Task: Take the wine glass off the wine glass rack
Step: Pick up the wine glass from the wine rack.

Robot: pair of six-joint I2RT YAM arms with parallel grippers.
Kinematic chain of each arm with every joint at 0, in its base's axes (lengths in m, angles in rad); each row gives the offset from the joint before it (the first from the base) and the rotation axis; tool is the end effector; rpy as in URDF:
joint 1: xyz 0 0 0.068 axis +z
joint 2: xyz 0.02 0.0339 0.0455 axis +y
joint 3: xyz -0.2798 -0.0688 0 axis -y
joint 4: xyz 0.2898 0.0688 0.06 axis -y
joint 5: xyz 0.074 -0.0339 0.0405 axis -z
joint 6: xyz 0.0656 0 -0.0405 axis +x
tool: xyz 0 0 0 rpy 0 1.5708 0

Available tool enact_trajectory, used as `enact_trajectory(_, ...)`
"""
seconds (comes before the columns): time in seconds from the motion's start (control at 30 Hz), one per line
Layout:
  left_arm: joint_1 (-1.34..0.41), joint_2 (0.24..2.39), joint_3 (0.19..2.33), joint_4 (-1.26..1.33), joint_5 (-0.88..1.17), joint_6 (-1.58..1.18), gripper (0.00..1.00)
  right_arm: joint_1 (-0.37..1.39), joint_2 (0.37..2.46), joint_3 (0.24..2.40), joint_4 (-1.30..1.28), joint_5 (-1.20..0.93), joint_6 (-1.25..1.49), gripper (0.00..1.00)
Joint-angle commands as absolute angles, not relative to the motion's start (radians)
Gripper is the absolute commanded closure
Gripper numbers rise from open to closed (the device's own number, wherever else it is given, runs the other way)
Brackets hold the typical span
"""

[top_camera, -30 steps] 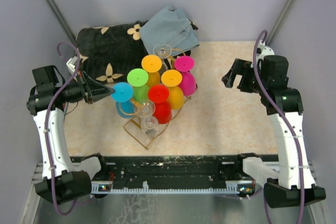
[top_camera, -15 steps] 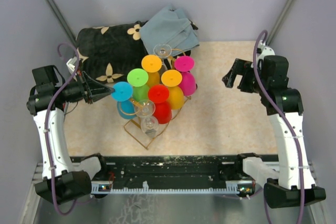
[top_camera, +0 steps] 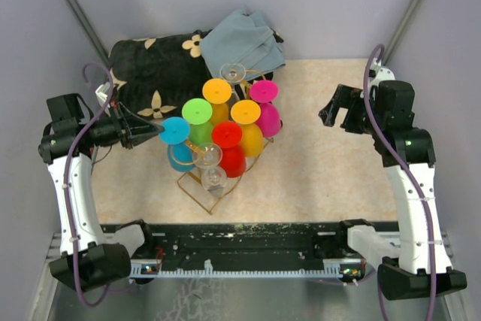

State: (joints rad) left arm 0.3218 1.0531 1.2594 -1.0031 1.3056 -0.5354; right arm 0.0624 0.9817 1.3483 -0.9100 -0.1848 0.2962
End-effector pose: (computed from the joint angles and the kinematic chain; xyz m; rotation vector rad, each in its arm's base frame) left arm 0.2255 0.0085 0.4095 -0.2663 2.0940 -1.6197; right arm 0.2309 0.0265 0.4344 0.1377 2.1263 0.4081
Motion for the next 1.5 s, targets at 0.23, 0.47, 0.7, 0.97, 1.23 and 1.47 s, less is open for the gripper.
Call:
enact_trajectory(0.23,0.347,1.092,1.314,-1.007,1.313,-0.552,1.00,0.055,0.971,1.350,-0.879,-0.176,0.286,0.05)
enact_trajectory(0.47,0.351,1.101,1.324,-1.012,1.313,-0.555,1.00,0.055,0.973,1.348,-0.880,-0.170,0.282,0.05)
enact_trajectory(0.7,0.353,1.105,1.343,-1.022,1.312,-0.556,1.00,0.055,0.973,1.345,-0.880,-0.166,0.282,0.05)
enact_trajectory(0.97,0.363,1.094,1.337,-1.035,1.301,-0.552,1.00,0.055,0.971,1.342,-0.883,-0.161,0.278,0.05)
enact_trajectory(1.23,0.373,1.096,1.345,-1.044,1.297,-0.549,1.00,0.055,0.972,1.335,-0.877,-0.162,0.278,0.04)
enact_trajectory(1.47,0.384,1.104,1.354,-1.039,1.293,-0.553,1.00,0.055,0.974,1.326,-0.870,-0.166,0.277,0.04)
